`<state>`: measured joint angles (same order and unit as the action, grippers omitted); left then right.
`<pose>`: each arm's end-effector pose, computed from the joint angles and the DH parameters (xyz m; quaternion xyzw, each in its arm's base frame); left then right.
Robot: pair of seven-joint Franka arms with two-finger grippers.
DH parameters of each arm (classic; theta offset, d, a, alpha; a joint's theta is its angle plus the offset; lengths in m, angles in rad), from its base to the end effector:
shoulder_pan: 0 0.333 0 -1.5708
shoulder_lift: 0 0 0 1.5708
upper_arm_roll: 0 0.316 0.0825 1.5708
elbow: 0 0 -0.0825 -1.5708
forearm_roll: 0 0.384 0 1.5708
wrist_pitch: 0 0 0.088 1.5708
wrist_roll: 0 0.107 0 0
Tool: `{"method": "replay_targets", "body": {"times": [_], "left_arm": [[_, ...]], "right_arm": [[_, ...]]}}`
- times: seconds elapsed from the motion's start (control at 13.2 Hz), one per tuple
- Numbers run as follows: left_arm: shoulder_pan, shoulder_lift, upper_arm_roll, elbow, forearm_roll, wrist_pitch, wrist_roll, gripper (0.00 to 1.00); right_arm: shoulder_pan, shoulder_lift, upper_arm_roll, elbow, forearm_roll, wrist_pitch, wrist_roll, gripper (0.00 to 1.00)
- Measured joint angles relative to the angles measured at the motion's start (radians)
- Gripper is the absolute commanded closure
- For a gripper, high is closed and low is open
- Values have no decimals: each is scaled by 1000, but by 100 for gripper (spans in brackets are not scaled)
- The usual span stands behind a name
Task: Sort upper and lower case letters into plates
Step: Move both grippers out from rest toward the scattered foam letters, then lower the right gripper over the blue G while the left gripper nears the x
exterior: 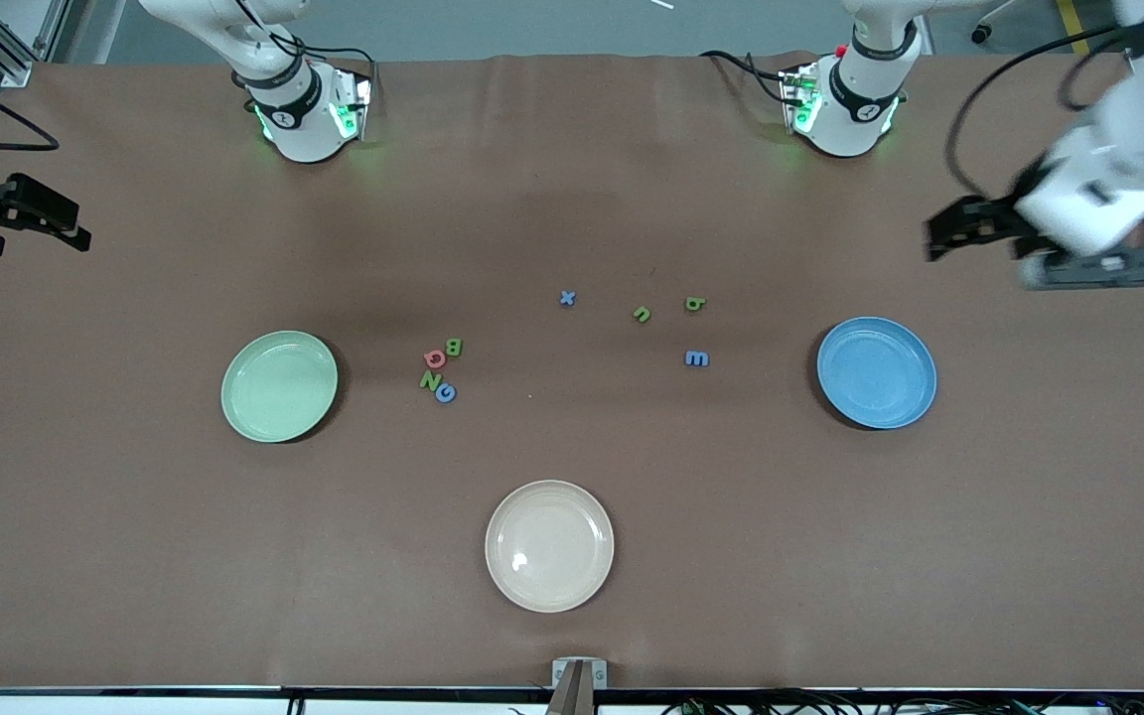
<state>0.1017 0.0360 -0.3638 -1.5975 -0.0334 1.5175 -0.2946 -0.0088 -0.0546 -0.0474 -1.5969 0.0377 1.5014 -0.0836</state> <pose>0.5376 -0.1445 0.5890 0.9980 0.0160 -0.0609 0.0066 0.5296 -0.0263 0.6360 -0.9995 -0.0147 0.0190 0.0215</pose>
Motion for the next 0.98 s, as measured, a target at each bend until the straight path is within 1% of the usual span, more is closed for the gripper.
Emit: {"method": "replay_targets", "body": {"times": [0.08,0.23,0.3,0.45,0.61,0.68,0.83,0.98], "left_arm": [[-3,22,-63,-15,0,25,-80,0],[-7,63,-181,-76,0,131,-254,0],[-9,75,-228,-124,0,198,-325,0],[-17,95,-287,-201,0,295,-411,0],[-65,134,-302,-232,6,374,-501,0],[-104,167,-303,-240,31,419,-556,0],[-193,250,-304,-243,102,489,-670,0],[-256,332,-303,-243,135,594,-755,0]], "right_arm": [[0,0,0,0,0,-1,0,0],[1,0,2,1,1,-7,0,0],[0,1,2,0,1,-9,0,0],[0,26,1,-2,1,-10,0,0],[0,80,0,-1,-1,2,-1,0],[-1,115,-1,4,-2,14,-1,0],[-4,206,-3,19,-2,38,-1,0],[-7,301,-4,39,6,83,-1,0]]}}
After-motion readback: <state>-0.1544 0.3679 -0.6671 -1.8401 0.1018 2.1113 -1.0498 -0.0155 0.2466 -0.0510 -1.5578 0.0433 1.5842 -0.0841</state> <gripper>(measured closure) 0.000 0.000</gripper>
